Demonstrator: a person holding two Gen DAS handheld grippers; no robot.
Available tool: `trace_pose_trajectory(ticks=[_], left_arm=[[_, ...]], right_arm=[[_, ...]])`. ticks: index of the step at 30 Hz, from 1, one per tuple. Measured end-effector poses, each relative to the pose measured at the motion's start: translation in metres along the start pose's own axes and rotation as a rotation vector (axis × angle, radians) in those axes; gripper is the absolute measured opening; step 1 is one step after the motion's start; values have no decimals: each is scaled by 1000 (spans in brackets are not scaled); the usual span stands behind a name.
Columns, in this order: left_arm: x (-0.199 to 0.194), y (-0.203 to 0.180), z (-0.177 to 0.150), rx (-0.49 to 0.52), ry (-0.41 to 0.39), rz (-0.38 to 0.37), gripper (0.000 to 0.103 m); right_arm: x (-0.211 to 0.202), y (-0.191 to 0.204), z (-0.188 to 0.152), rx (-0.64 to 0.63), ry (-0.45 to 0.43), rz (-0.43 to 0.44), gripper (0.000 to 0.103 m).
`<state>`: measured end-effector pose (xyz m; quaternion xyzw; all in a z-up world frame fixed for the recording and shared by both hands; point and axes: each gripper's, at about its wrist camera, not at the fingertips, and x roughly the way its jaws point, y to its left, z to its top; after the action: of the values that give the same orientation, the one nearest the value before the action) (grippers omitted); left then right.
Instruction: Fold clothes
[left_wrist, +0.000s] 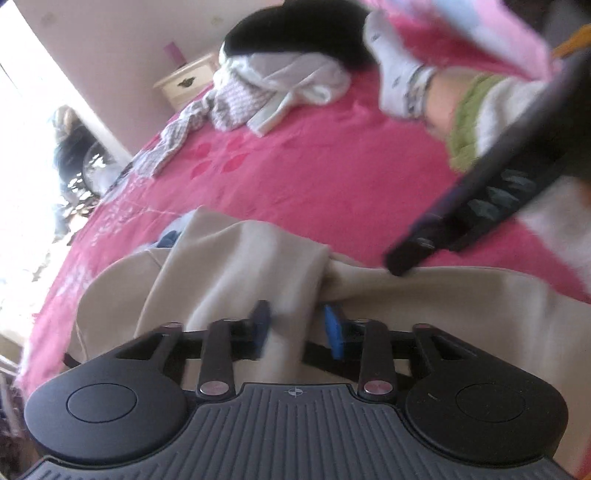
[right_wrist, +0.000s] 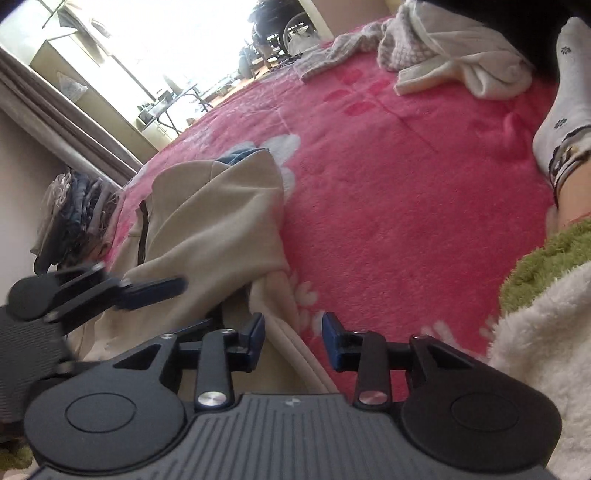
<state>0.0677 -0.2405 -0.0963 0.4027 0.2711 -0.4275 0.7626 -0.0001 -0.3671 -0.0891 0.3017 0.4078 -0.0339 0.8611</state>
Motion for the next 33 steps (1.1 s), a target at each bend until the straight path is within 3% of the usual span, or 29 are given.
trace_pose_trajectory(ticks=[4, 8, 14, 18, 21, 26, 30, 33], left_arm=[[10, 14, 9, -64, 22, 26, 9], [0, 30, 12, -152, -30, 50, 4], [-24, 84, -4, -544, -141, 69, 3], [-29, 102, -18, -666, -148, 46, 2], [-33, 103, -25, -661, -156, 28, 2], [-37, 111, -36, -664, -154, -91, 4], [-50, 117, -46, -699, -176, -171, 22], [-70, 124, -64, -735, -195, -193, 27]], right_arm=[[8, 7, -4, -52, 28, 5, 29], [18, 18, -11, -136, 61, -27, 16], [24, 13, -23, -150, 116, -101, 9], [24, 15, -26, -166, 121, -111, 9], [19, 14, -24, -153, 112, -97, 9], [-9, 12, -14, -119, -21, 21, 16], [-16, 8, -4, -70, -102, 65, 19], [-16, -1, 3, 5, -126, 55, 20]])
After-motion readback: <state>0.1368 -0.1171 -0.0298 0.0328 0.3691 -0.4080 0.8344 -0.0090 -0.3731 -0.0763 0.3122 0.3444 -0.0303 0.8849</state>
